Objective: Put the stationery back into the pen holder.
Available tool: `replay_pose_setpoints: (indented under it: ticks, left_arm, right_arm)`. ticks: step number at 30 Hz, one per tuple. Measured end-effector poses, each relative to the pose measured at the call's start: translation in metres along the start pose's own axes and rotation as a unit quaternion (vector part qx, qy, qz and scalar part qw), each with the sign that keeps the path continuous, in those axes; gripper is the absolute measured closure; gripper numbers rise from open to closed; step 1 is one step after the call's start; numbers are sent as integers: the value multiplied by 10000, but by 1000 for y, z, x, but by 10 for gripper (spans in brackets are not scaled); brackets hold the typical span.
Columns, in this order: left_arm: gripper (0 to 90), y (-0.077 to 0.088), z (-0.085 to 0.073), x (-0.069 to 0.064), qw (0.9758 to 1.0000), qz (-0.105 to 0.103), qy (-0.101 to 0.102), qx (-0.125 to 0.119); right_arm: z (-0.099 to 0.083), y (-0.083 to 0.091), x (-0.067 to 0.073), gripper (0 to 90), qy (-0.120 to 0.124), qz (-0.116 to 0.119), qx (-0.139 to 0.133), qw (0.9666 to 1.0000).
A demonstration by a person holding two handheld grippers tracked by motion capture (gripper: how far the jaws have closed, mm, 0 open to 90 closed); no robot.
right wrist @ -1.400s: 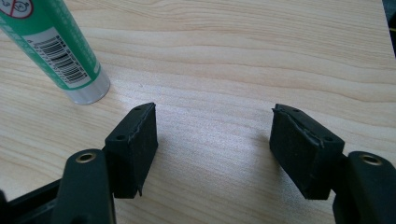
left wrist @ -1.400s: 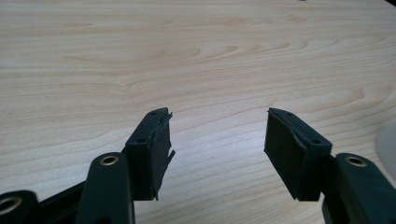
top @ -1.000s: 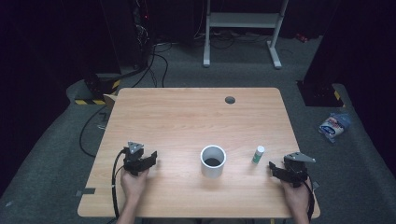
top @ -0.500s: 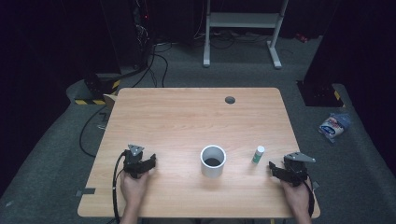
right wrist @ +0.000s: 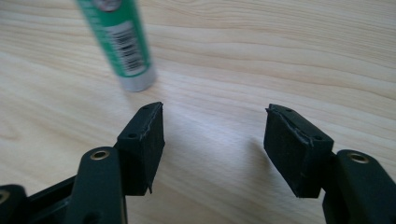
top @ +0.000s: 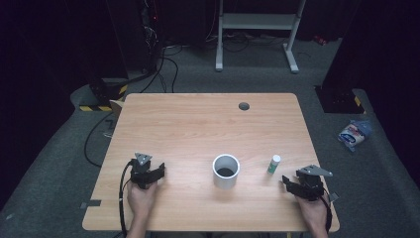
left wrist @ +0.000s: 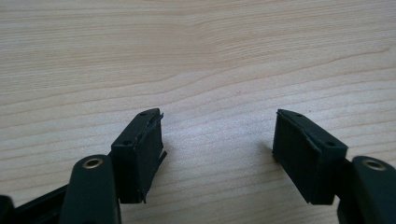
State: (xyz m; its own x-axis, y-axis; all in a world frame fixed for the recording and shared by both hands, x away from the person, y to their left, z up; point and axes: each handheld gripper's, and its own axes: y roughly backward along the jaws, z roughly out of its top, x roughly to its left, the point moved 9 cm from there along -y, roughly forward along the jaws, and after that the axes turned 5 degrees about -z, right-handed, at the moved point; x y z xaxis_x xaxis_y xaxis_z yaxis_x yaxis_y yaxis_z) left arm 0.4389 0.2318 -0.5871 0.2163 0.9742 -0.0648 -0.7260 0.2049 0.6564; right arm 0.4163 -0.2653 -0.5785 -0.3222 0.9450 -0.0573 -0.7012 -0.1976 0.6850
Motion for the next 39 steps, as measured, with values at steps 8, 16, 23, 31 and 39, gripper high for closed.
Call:
replay_pose_setpoints:
  ticks: [8,16,23,31,39]
  left_arm:
    - [330,0,0,0,10000,8,17,-3]
    - [330,0,0,0,10000,54,-25,14]
    - [330,0,0,0,10000,63,-35,7]
    - [330,-1,0,0,10000,57,-20,-3]
    - [330,0,0,0,10000,26,23,-6]
  right_arm:
    - [10,3,24,402,267,375,-216,9987]
    - [31,0,36,436,290,500,-408,9975]
    - [45,-8,39,499,260,481,-458,9974]
    - [52,-7,42,646,365,454,-510,9970]
    - [54,0,44,647,195,671,-637,9955]
